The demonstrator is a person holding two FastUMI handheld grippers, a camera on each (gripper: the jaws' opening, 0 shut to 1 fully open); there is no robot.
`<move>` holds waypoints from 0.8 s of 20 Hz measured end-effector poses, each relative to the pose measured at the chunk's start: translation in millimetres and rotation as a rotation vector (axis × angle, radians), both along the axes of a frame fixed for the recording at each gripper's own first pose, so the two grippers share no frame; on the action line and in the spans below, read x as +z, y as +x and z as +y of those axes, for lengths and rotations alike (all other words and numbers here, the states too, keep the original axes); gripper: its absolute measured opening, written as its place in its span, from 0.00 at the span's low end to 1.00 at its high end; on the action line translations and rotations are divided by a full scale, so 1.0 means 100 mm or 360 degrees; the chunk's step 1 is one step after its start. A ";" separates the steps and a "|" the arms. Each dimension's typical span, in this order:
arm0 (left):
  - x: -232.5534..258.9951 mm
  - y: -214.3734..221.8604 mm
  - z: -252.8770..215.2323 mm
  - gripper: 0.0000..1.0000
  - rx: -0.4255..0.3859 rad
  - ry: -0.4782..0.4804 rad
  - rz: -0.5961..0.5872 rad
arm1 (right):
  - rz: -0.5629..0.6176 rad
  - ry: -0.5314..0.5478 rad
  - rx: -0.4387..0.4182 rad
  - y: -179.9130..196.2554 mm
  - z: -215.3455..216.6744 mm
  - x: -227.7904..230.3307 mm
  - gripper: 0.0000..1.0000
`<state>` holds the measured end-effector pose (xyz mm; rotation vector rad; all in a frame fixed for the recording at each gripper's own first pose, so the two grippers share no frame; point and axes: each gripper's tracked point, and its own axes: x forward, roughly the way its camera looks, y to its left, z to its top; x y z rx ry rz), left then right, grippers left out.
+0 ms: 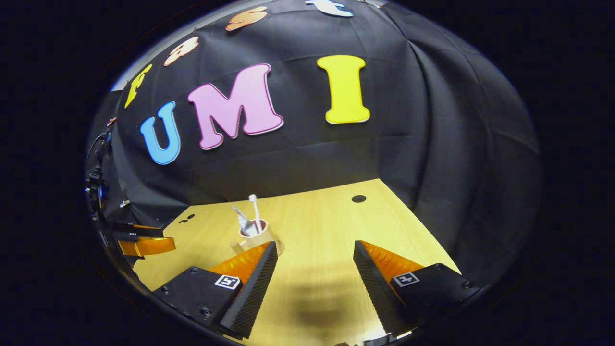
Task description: Put the toothbrush and toothpaste on the desktop into the cup, then pick up the cup and place it on the coaster on the desktop.
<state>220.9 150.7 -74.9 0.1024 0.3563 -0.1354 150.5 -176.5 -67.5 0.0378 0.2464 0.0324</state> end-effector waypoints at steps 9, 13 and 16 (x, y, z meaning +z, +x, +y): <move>0.74 -1.46 0.70 0.98 0.0252 -0.0205 -0.0526 | -0.0221 -0.0012 0.0144 -0.76 0.78 0.76 0.98; 0.66 -1.78 0.83 0.98 0.0276 -0.0214 -0.0556 | -0.0292 -0.0048 0.0231 -1.24 1.08 0.97 0.98; 0.55 -2.03 0.86 0.98 0.0298 -0.0223 -0.0546 | -0.0308 -0.0075 0.0279 -1.51 1.22 0.95 0.98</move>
